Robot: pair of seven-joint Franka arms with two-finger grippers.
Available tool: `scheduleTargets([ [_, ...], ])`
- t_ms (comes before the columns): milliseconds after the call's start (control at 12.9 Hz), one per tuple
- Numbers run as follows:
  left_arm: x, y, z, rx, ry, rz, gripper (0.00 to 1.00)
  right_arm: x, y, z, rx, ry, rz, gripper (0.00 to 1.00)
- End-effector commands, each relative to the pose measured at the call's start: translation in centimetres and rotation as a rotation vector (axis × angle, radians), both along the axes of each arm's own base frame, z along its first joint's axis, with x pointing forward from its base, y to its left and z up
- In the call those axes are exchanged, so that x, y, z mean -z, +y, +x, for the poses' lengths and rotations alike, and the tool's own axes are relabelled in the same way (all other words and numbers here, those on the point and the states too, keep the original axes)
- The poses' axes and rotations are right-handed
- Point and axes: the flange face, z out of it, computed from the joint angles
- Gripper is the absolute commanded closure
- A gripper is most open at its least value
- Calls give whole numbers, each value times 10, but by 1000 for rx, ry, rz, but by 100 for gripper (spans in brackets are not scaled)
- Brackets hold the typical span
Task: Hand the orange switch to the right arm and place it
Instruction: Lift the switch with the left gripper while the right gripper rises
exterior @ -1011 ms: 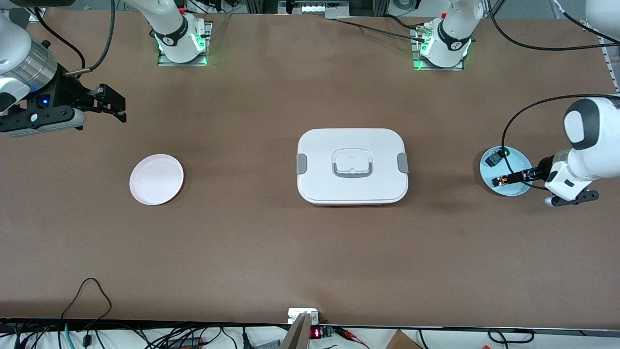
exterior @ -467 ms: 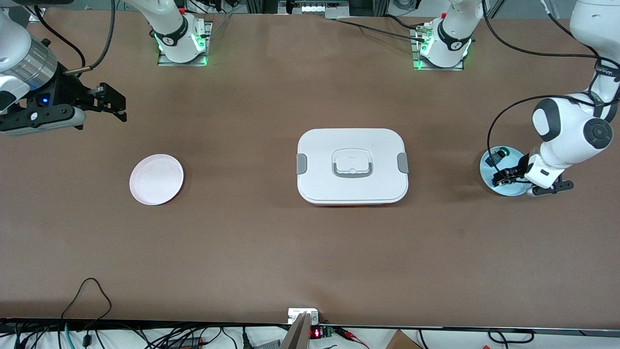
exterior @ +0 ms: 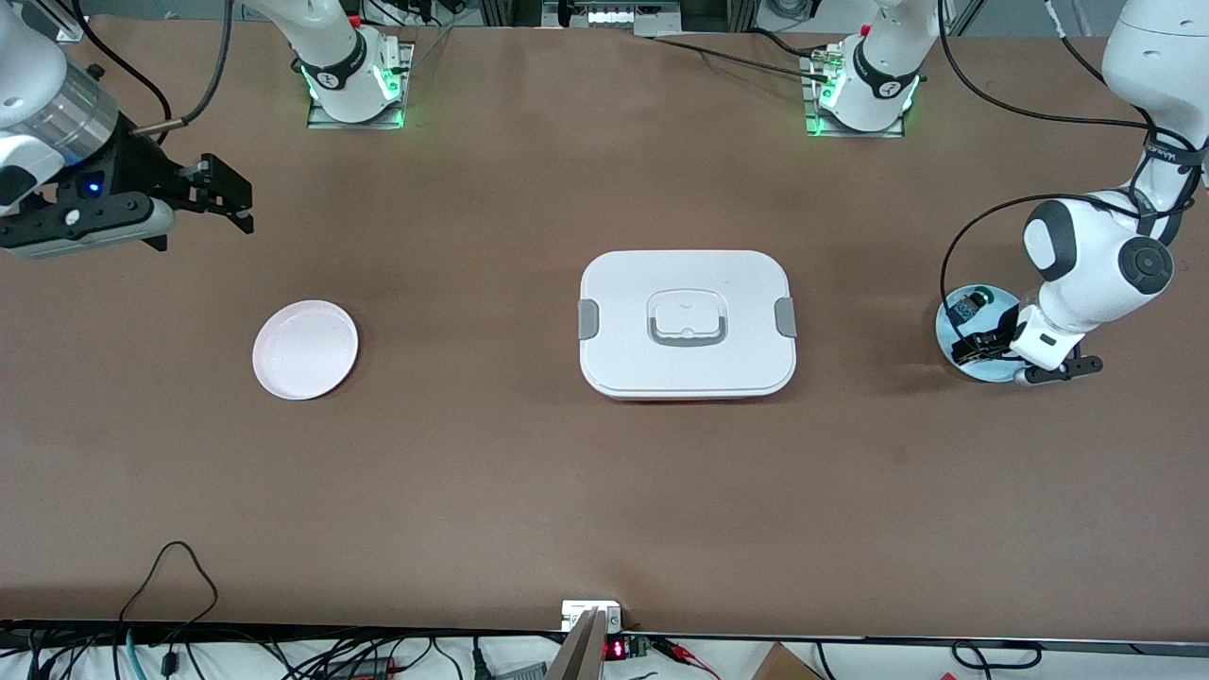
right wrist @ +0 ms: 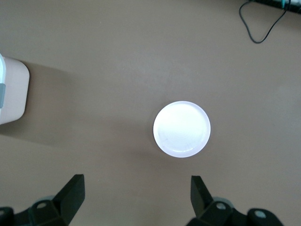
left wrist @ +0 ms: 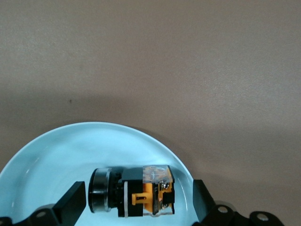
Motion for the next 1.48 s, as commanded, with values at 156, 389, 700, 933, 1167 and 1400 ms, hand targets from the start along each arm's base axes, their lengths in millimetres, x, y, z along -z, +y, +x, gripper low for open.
scheduleTargets([
  [156,6,9,-3,18,5,3,0,-10,1,-3,-13,-5,3,0],
  [389,8,8,-3,21,7,1,23,-10,0,-2,-11,-5,3,0],
  [700,6,15,-2,0,10,0,58,-10,0,-2,-11,-7,3,0],
  [933,-9,19,4,2,60,-6,66,-9,-3,-1,-5,-6,-2,0],
  [1167,-59,23,24,1,215,-39,66,-8,-6,0,0,-4,-11,0],
  [1400,-124,16,49,-12,328,-125,65,-4,-14,3,15,3,-12,0],
])
